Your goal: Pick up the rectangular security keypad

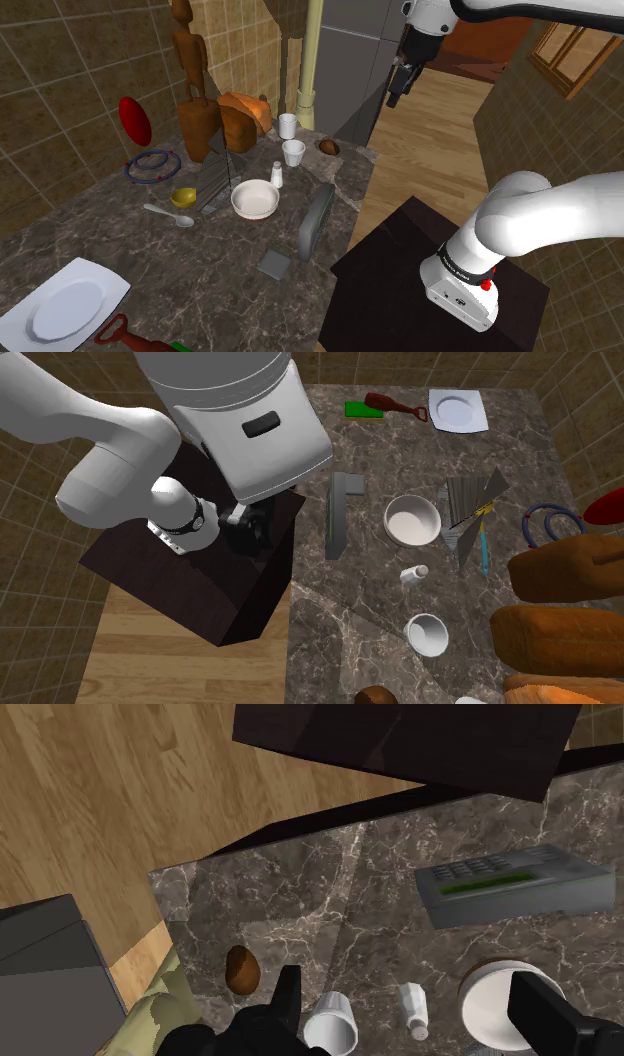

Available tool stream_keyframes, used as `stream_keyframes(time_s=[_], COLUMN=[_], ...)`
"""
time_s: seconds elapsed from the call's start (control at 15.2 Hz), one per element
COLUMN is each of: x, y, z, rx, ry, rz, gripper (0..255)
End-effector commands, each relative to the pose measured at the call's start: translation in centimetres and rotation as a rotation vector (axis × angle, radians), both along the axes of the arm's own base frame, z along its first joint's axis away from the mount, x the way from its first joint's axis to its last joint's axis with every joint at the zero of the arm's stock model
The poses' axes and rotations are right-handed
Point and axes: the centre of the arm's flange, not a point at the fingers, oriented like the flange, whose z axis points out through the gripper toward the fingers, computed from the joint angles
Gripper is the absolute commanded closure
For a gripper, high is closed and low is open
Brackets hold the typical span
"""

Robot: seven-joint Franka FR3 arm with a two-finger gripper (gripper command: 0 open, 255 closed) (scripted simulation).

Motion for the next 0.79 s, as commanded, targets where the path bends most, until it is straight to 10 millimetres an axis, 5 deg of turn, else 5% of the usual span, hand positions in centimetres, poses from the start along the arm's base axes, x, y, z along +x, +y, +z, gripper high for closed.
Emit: stream_keyframes(time_s=[0.0,0.73], x=[0.0,-2.2], y=[0.0,9.2], z=[0.0,-12.2], rx=[0.000,-0.039], ry=[0.000,-0.065], rz=[0.000,-0.535], gripper=[0,0])
